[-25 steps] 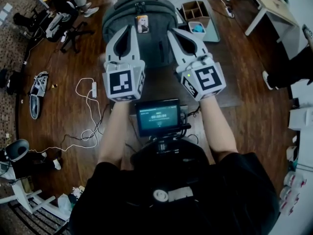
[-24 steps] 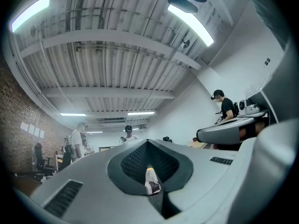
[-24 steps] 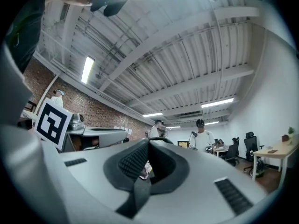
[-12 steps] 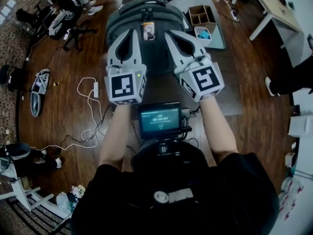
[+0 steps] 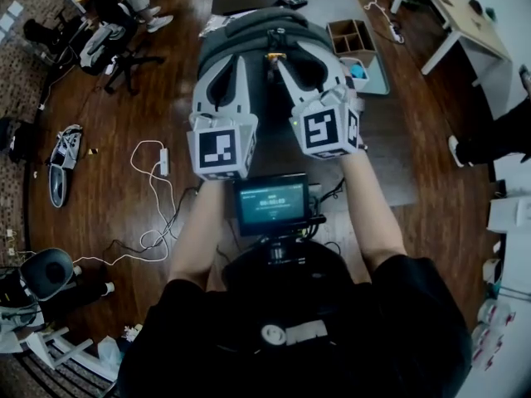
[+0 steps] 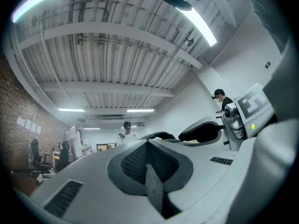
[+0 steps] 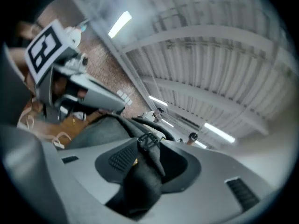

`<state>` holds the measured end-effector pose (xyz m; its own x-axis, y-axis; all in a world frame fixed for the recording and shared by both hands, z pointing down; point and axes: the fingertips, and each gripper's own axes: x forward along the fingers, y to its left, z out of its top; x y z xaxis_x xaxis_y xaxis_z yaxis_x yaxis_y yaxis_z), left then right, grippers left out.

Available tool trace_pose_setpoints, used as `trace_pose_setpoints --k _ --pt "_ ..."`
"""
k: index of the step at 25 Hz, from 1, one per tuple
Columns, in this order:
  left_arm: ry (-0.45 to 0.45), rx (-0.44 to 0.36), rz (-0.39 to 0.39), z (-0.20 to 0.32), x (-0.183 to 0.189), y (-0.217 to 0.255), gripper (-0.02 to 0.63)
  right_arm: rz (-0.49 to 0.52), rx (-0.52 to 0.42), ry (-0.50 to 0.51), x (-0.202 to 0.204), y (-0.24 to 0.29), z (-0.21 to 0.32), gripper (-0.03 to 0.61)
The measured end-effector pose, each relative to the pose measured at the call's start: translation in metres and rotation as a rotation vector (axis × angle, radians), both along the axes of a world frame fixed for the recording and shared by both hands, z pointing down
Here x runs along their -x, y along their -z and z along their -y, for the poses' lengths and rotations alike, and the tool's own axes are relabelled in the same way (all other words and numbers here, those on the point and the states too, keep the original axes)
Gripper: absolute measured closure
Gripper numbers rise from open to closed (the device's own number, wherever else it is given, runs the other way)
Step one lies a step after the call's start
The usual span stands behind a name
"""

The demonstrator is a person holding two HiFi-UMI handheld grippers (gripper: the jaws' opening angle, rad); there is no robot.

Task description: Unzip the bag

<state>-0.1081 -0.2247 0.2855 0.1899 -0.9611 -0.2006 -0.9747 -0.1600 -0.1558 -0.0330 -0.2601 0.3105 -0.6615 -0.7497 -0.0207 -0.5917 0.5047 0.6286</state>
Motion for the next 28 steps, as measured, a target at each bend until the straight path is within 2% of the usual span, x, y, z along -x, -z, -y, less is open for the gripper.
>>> trace_pose_setpoints --k 3,6,13,16,21,24,28 --pt "-0.003 0.005 -0.002 0.006 0.013 -0.001 0.618 -0.235 -0.182 -0.057 0.017 -0.006 0.013 0.405" --pt "-0.007 0.002 -0.002 0.007 0.018 -0.002 0.618 -0.322 -0.234 -0.071 0.024 -0.008 0.019 0.408" --pt "-0.007 -0.003 -0.008 0.010 0.024 -0.002 0.618 -0.312 -0.243 -0.064 0.020 0.002 0.019 0.411" --pt "-0.005 0.001 -0.010 0.017 0.023 -0.002 0.618 -0.280 -0.245 -0.063 0.013 0.014 0.025 0.443" --pt "-0.003 0.002 -0.015 0.026 0.020 -0.002 0.618 -0.359 -0.266 -0.075 0.008 0.007 0.041 0.445" --pt "-0.001 -0.001 -0.008 0.024 0.020 0.000 0.618 -0.369 -0.298 -0.081 0.005 0.016 0.038 0.445" --pt "0.001 -0.001 -0.007 0.024 0.020 0.003 0.617 -0.388 -0.288 -0.063 0.006 0.016 0.042 0.446"
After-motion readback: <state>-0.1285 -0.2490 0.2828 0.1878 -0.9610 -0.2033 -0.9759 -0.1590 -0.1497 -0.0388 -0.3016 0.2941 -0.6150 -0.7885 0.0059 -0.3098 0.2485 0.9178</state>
